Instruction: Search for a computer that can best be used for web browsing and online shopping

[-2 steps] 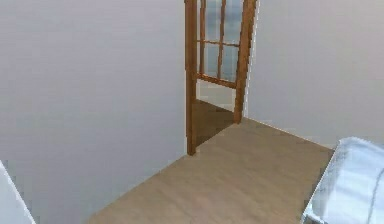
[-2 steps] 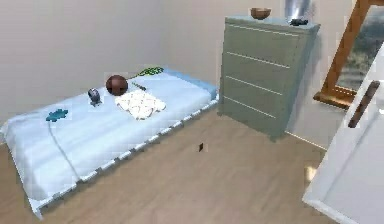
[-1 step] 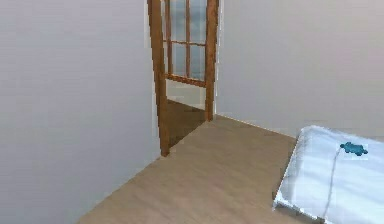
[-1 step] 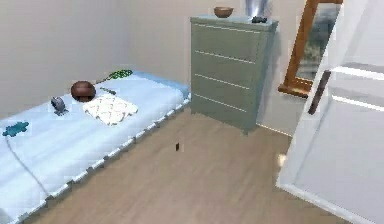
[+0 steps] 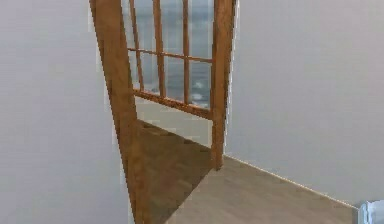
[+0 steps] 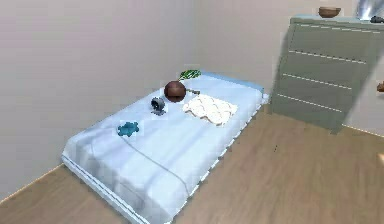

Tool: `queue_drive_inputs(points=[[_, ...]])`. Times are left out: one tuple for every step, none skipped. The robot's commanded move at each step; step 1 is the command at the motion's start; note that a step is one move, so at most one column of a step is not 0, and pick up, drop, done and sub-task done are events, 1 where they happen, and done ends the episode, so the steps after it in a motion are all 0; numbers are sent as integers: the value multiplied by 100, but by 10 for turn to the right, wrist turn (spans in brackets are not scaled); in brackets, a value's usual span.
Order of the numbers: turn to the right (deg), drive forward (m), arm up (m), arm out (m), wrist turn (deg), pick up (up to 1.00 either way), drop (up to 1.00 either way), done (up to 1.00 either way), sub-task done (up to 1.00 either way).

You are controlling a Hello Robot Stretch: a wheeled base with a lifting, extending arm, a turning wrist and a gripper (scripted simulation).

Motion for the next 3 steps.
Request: queue_drive_inputs(points=[[0,80,0,0,0,0,0,0,0],[0,15,0,0,0,0,0,0,0],[-330,0,0,0,0,0,0,0,0]])
